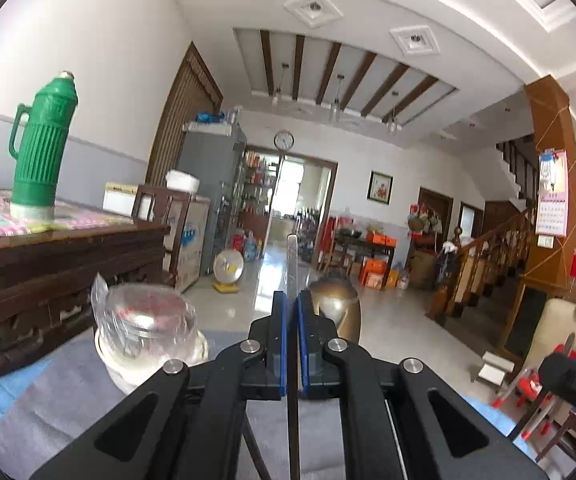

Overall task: Organize utensils
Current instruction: 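Lift the chopsticks over the grey holder and open both tools to drop them in, then move both tools back toward the last chopsticks beside the holder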

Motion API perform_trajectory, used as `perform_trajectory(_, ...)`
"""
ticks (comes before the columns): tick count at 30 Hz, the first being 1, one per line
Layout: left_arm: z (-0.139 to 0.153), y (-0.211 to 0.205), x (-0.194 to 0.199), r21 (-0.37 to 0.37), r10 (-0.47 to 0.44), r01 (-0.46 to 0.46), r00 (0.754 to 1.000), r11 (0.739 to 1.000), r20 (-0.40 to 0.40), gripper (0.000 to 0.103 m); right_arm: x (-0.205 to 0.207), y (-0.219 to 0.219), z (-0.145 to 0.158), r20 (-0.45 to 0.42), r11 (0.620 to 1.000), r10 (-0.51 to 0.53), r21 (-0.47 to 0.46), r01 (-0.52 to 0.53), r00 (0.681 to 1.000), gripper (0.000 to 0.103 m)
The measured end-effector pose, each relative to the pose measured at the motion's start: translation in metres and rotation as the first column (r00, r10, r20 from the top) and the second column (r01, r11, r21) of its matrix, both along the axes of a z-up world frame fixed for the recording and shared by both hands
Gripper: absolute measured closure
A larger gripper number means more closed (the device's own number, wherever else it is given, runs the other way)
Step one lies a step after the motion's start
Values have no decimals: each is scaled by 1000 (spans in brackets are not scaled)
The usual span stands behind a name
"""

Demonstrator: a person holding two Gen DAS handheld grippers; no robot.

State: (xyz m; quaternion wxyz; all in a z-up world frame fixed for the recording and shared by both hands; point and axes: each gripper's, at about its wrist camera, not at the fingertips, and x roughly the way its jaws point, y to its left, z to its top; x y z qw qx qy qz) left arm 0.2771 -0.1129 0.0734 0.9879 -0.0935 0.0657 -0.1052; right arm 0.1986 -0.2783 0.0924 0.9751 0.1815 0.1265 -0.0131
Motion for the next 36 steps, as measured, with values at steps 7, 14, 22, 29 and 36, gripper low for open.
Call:
perform_trajectory(7, -6, 4, -20, 49, -54, 56, 998, 997, -45, 95, 1, -2, -12, -61, 997, 60, 46, -57, 996, 94)
perform_trajectory(14, 7, 25, -75, 152, -93, 99, 995, 983, -43, 41, -11, -18, -22, -86, 974, 130, 197, -111, 988, 37)
perform_trajectory(22, -18, 46, -115, 316, -53, 131, 969, 940, -242, 28, -63, -42, -37, -46, 945, 59, 326, -41, 997, 36)
perform_trajectory(29, -40, 63, -141, 320, 12, 125, 919, 939, -395, 28, -89, -38, -56, -114, 941, 44, 339, -3, 992, 36)
perform_trajectory(36, -44, 76, -158, 333, 68, 84, 905, 939, -419, 28, -99, -12, -73, -196, 964, 73, 267, -18, 978, 37)
